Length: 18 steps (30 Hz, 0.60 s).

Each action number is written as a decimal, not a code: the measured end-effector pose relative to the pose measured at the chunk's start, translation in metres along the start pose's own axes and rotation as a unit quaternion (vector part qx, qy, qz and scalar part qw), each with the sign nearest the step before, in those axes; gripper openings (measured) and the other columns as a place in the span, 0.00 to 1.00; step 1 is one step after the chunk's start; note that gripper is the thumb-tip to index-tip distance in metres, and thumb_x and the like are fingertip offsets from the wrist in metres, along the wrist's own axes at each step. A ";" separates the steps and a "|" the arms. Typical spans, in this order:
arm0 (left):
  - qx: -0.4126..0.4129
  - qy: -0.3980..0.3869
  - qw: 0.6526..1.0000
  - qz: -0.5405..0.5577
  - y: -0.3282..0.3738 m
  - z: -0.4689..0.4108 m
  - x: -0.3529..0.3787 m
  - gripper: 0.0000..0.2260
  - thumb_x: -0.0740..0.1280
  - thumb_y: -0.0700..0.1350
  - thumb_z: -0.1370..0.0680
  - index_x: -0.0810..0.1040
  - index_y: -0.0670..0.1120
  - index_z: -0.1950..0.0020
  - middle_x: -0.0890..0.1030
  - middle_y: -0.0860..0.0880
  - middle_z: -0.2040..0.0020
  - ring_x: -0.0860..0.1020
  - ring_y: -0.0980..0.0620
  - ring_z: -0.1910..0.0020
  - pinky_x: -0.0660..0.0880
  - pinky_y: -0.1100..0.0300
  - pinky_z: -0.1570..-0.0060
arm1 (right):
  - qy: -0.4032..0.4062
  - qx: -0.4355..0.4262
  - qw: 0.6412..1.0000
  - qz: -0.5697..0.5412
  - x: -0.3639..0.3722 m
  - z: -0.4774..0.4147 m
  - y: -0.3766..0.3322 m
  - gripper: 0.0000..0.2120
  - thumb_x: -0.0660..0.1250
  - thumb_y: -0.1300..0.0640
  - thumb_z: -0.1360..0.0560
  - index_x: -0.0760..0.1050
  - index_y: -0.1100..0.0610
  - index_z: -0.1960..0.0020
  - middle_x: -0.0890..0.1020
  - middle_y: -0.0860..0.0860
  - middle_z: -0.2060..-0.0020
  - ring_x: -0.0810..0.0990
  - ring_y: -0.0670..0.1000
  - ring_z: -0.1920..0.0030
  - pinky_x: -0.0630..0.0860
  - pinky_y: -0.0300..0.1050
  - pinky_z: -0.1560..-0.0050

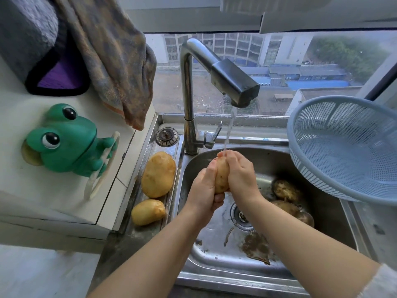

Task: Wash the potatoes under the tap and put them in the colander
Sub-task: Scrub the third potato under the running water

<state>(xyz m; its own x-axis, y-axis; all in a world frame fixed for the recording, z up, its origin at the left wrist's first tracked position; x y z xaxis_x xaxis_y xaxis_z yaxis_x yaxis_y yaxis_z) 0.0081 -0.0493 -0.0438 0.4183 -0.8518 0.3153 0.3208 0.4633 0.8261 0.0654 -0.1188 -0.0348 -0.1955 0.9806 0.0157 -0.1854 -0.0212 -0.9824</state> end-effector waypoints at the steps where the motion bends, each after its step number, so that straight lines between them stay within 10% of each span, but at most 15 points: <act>1: -0.004 0.003 1.000 0.002 0.000 0.001 -0.002 0.16 0.56 0.56 0.18 0.74 0.48 0.56 0.66 0.52 0.75 0.61 0.58 0.80 0.56 0.67 0.81 | -0.002 0.012 1.000 -0.004 0.000 0.001 0.000 0.13 0.56 0.57 0.18 0.77 0.53 0.56 0.81 0.52 0.58 0.80 0.51 0.55 0.79 0.49 0.53; 6: -0.096 -0.006 0.994 0.056 -0.003 0.002 -0.012 0.20 0.55 0.58 0.18 0.74 0.43 0.52 0.70 0.50 0.77 0.62 0.58 0.82 0.58 0.68 0.82 | -0.147 -0.018 0.986 0.076 -0.004 0.008 0.008 0.12 0.58 0.55 0.18 0.72 0.55 0.37 0.77 0.48 0.48 0.77 0.49 0.48 0.77 0.50 0.46; 12: 0.018 0.014 0.997 -0.067 -0.006 0.002 -0.004 0.18 0.55 0.56 0.18 0.71 0.42 0.45 0.69 0.48 0.67 0.64 0.56 0.77 0.61 0.65 0.78 | -0.057 0.098 0.991 -0.067 0.000 -0.001 0.004 0.15 0.58 0.53 0.18 0.79 0.55 0.57 0.82 0.53 0.59 0.81 0.53 0.56 0.77 0.46 0.63; 18: -0.143 -0.049 0.980 0.132 -0.001 0.004 -0.014 0.23 0.53 0.58 0.19 0.75 0.41 0.55 0.74 0.44 0.69 0.62 0.58 0.83 0.58 0.69 0.82 | -0.217 0.056 0.972 -0.069 -0.006 0.008 0.006 0.09 0.62 0.54 0.21 0.75 0.48 0.42 0.78 0.53 0.44 0.76 0.52 0.52 0.73 0.43 0.60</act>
<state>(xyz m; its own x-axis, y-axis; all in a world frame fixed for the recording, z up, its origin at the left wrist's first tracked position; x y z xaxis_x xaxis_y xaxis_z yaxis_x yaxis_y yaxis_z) -0.0012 -0.0385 -0.0476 0.4392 -0.7062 0.5553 0.4438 0.7079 0.5494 0.0576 -0.1267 -0.0390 -0.5445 0.8016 0.2469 -0.3377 0.0599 -0.9394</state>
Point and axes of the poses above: each hand's wrist, its own z-axis away from the middle knuckle, its own x-axis out of the palm, y = z × x, the point moved 3 cm from there along -z, towards the middle knuckle
